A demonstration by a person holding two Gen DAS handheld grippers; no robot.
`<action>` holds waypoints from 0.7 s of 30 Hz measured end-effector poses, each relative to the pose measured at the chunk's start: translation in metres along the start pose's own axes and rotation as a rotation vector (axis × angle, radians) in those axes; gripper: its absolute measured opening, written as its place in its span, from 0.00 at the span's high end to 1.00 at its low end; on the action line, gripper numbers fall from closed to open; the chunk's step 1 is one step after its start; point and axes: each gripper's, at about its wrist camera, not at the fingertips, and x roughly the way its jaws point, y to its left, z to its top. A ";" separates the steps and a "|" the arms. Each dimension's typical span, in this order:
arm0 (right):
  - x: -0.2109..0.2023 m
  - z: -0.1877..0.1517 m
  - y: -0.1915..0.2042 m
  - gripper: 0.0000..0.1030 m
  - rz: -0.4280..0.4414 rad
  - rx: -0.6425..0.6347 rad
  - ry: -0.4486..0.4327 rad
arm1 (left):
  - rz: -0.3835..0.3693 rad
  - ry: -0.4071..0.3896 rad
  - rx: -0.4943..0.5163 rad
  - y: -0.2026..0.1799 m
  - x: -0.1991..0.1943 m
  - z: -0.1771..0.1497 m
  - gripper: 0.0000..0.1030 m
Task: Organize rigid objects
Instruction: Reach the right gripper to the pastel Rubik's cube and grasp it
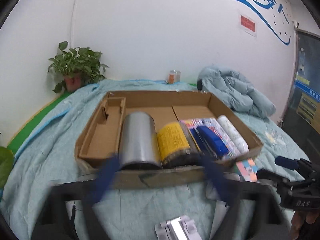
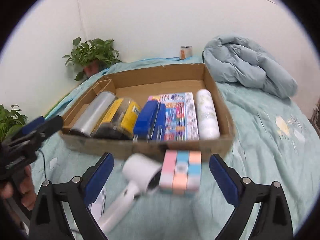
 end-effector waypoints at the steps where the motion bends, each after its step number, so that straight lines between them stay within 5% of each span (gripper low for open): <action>1: -0.006 -0.007 -0.002 0.54 -0.010 0.003 -0.016 | -0.007 0.066 0.008 -0.002 0.004 -0.006 0.96; 2: -0.008 -0.012 -0.001 0.77 -0.033 0.000 -0.017 | -0.023 0.096 -0.002 -0.003 0.004 -0.013 0.97; 4: -0.011 -0.021 -0.006 0.77 -0.029 0.015 -0.017 | -0.039 0.072 -0.002 -0.007 -0.003 -0.021 0.93; 5: -0.013 -0.024 -0.008 0.65 -0.015 0.026 -0.010 | -0.016 0.068 0.015 -0.011 -0.007 -0.025 0.70; 6: -0.011 -0.026 -0.006 0.49 -0.003 0.031 -0.001 | 0.010 0.072 0.027 -0.015 -0.008 -0.026 0.18; 7: -0.012 -0.028 -0.006 0.13 0.004 0.035 0.002 | 0.045 0.066 0.029 -0.017 -0.012 -0.028 0.00; 8: -0.015 -0.030 -0.007 0.00 0.003 0.042 -0.007 | 0.064 0.022 0.014 -0.017 -0.018 -0.032 0.02; 15: -0.012 -0.035 -0.014 0.00 -0.068 0.050 0.004 | 0.070 0.061 0.025 -0.023 -0.023 -0.046 0.01; 21: 0.030 -0.037 -0.036 0.01 -0.115 0.064 0.117 | 0.069 0.091 -0.002 -0.024 -0.031 -0.055 0.01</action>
